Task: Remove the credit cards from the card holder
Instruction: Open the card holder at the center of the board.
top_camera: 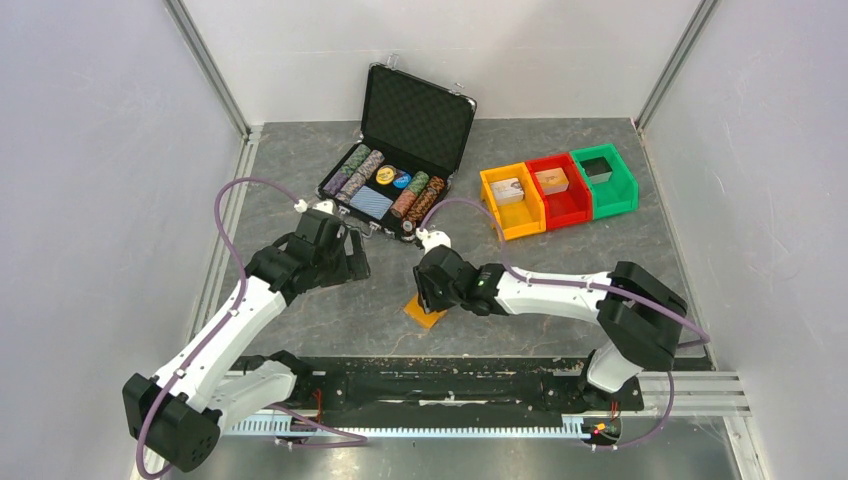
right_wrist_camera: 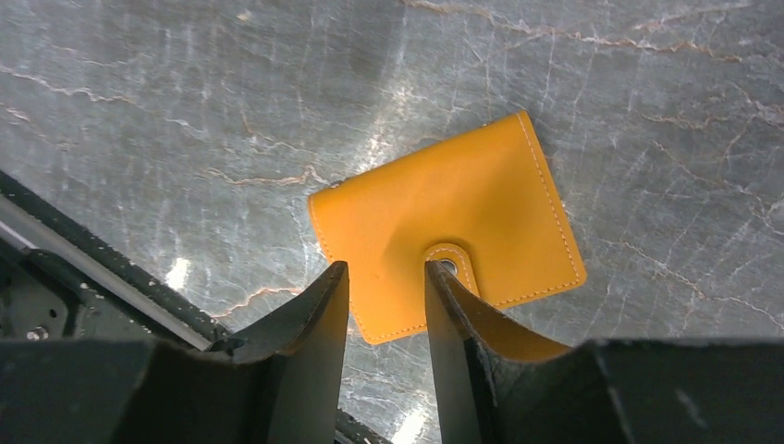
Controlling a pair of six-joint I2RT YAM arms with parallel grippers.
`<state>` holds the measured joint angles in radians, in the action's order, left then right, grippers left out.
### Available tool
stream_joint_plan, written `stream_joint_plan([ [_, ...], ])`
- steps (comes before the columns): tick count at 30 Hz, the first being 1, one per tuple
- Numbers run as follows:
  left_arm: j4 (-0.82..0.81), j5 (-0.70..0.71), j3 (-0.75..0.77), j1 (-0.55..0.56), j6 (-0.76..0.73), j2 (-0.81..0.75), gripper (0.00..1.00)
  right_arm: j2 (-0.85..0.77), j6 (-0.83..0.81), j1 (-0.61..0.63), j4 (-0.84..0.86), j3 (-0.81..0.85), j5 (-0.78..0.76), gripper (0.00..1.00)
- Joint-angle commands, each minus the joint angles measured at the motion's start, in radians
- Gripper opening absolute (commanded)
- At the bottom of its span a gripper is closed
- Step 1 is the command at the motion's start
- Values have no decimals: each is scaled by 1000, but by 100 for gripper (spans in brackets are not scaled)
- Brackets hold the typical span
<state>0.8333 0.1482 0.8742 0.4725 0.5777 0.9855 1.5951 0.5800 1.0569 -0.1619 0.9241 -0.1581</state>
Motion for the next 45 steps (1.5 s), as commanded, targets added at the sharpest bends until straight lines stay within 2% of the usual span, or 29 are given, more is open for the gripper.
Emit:
stream_joint_plan([
  [1, -11, 13, -6, -5, -46, -17, 100, 26, 13, 13, -84, 59, -77, 38],
  [9, -41, -41, -13, -4, -56, -41, 100, 73, -18, 31, -138, 72, -150, 39],
  [16, -61, -112, -28, -4, -23, -55, 100, 102, -55, 38, -104, 51, -141, 38],
  [18, -79, -143, -47, -5, 9, -61, 100, 101, -70, 41, -100, 41, -151, 33],
  [20, -107, -217, -71, -5, 40, -61, 100, 88, -85, 41, -78, 17, -159, 20],
  [26, -243, -377, -177, -3, 114, -6, 92, 4, -132, 41, 85, -98, -148, 0],
  [30, -325, -439, -237, -3, 132, 58, 87, -45, -158, 41, 196, -173, -115, 0],
  [40, -510, -534, -290, 0, 173, 179, 85, -214, -283, 33, 519, -425, -65, 0],
  [45, -656, -653, -302, 12, 201, 276, 76, -290, -327, 26, 692, -556, -46, 0],
])
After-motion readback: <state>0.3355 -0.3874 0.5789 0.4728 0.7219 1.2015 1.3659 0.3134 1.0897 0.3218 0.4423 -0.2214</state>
